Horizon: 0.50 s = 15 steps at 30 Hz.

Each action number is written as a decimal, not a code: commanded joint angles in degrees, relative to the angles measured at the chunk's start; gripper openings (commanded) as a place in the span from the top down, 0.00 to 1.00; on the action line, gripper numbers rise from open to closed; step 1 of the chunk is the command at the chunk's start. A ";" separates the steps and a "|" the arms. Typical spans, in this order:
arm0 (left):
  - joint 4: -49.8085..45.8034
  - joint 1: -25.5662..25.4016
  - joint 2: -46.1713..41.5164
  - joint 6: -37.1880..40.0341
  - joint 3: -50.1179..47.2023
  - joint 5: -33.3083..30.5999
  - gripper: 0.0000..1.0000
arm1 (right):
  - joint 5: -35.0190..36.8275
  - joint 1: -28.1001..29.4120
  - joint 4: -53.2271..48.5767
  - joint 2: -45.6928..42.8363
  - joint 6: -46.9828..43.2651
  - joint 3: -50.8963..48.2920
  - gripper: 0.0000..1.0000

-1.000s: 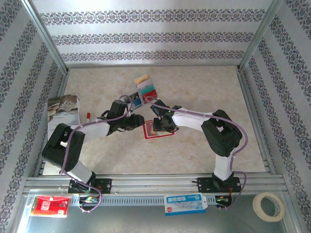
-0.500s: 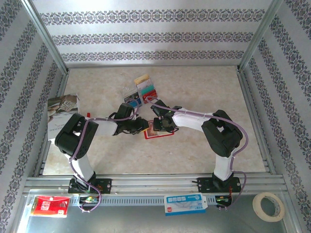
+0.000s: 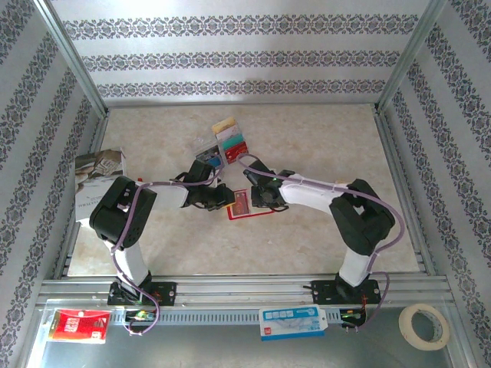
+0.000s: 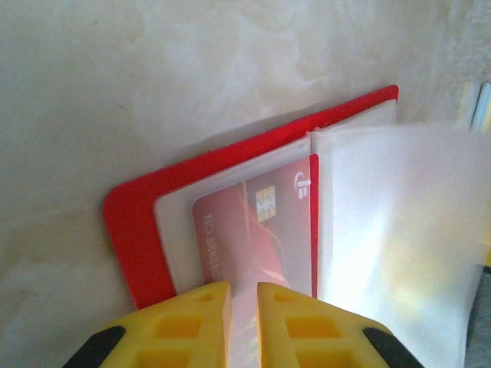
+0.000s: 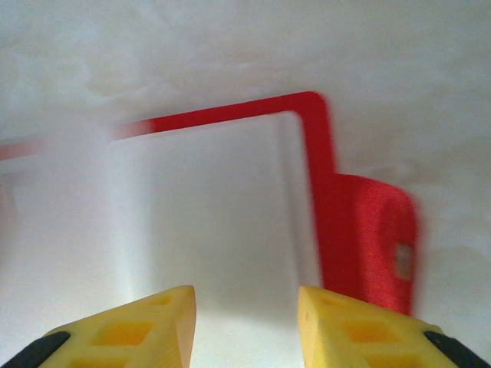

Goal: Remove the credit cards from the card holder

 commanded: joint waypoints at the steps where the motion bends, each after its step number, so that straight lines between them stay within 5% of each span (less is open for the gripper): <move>1: -5.28 -0.56 1.24 2.11 0.81 -0.73 0.83 | 5.89 -0.81 -1.63 -4.38 2.13 -1.38 0.58; 15: -6.83 -2.37 -0.89 3.02 6.15 2.18 0.80 | -1.75 -2.91 8.17 -16.50 1.38 -6.48 0.55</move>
